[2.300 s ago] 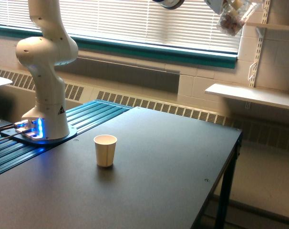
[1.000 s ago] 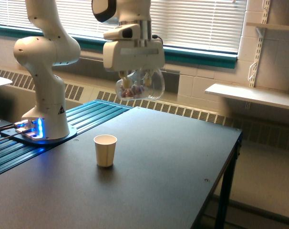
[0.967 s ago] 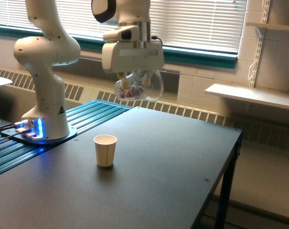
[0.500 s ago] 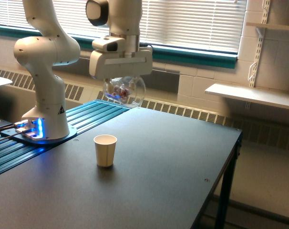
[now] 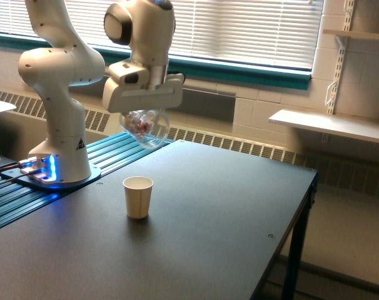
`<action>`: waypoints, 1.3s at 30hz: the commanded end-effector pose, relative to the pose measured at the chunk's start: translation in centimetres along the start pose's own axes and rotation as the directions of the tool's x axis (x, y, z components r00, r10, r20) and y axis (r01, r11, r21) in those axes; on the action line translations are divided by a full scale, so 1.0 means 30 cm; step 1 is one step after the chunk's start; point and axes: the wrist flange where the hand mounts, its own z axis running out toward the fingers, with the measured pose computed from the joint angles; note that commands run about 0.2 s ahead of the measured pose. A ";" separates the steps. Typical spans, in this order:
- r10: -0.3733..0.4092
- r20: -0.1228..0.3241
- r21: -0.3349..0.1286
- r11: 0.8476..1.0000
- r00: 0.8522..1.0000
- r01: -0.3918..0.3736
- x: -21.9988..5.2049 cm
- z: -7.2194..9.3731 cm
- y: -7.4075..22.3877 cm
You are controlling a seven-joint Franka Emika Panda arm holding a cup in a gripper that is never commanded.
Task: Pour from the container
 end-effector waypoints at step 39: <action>0.087 0.186 -0.151 0.987 0.979 -0.059 0.067 0.166 0.014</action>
